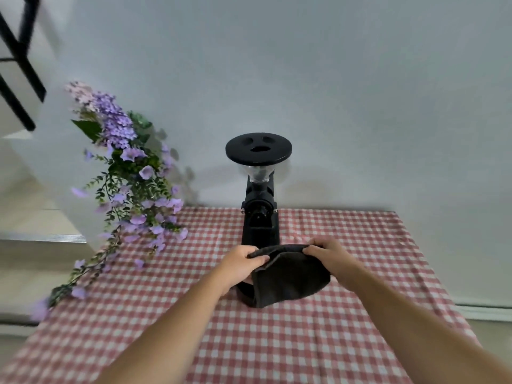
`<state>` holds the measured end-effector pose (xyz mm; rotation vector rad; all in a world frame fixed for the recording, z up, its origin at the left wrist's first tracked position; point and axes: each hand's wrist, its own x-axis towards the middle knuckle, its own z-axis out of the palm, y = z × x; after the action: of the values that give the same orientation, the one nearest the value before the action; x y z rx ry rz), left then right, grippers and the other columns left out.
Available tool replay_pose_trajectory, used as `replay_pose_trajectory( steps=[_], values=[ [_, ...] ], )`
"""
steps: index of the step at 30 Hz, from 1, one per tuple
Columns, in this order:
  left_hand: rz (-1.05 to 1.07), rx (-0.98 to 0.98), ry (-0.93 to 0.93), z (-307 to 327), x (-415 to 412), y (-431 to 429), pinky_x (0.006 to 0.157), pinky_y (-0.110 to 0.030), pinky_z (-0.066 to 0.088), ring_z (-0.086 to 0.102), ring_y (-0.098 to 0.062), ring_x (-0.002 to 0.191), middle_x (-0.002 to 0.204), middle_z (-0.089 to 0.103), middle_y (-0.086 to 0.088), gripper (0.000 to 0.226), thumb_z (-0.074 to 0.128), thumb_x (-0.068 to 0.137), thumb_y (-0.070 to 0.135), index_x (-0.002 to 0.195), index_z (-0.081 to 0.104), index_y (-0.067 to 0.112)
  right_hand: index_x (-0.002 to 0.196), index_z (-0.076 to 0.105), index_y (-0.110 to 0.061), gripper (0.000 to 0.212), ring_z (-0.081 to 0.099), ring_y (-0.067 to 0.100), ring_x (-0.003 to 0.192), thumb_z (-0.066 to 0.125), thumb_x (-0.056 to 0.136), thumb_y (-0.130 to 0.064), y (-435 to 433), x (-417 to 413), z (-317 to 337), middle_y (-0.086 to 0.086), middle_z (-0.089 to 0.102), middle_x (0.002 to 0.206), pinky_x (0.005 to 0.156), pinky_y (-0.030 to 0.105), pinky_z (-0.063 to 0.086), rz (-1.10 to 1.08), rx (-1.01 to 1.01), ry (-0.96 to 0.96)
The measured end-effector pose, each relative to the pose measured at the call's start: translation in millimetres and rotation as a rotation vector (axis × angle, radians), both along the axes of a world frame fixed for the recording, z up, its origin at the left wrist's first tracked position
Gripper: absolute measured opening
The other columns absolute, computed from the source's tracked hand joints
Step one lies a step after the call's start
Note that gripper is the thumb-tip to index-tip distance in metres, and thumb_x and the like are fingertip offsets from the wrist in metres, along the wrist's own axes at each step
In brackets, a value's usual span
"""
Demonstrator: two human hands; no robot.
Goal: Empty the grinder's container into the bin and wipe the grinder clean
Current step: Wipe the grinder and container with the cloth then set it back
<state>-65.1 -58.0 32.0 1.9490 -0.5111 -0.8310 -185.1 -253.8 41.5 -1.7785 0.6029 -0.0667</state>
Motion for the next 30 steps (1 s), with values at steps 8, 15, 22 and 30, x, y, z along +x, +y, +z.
replay_pose_trajectory(
  steps=[8,15,22,30],
  values=[
    [0.21,-0.065,0.048,-9.5,11.1,29.1,0.064,-0.015,0.05,0.071,-0.004,0.078,0.082,0.076,0.012,0.011,0.066,0.091,0.035,0.084,0.072,0.03,0.103,0.068,-0.009,0.035,0.068,0.02,0.098,0.077,0.075,-0.028,22.0,20.4,-5.0,0.008,0.072,0.102,0.084,0.031,0.054,0.349,0.218,0.169],
    [0.168,-0.006,-0.054,-14.7,17.7,29.6,0.08,-0.028,0.053,0.067,-0.014,0.093,0.098,0.072,0.002,0.024,0.063,0.091,0.043,0.099,0.069,0.022,0.095,0.068,-0.002,0.027,0.069,0.027,0.088,0.076,0.073,-0.015,24.6,26.6,8.0,0.016,0.073,0.094,0.084,0.041,0.055,0.176,0.133,0.097],
    [0.272,-0.07,-0.133,-24.0,28.3,28.1,0.086,-0.031,0.055,0.065,-0.013,0.097,0.103,0.068,0.004,0.012,0.062,0.094,0.032,0.099,0.066,0.022,0.08,0.068,-0.023,0.002,0.068,0.016,0.072,0.07,0.08,-0.022,30.4,37.9,24.7,-0.004,0.07,0.068,0.055,0.023,0.048,-0.109,-0.169,-0.164],
    [0.21,0.049,-0.217,-39.7,30.2,41.7,0.084,-0.022,0.047,0.057,-0.007,0.106,0.123,0.057,0.009,0.034,0.062,0.094,0.033,0.125,0.054,0.025,0.107,0.059,-0.022,0.03,0.053,0.014,0.103,0.06,0.083,-0.04,85.1,44.9,-31.4,-0.007,0.055,0.11,0.087,0.025,0.042,0.396,-0.93,-0.033]
  ],
)
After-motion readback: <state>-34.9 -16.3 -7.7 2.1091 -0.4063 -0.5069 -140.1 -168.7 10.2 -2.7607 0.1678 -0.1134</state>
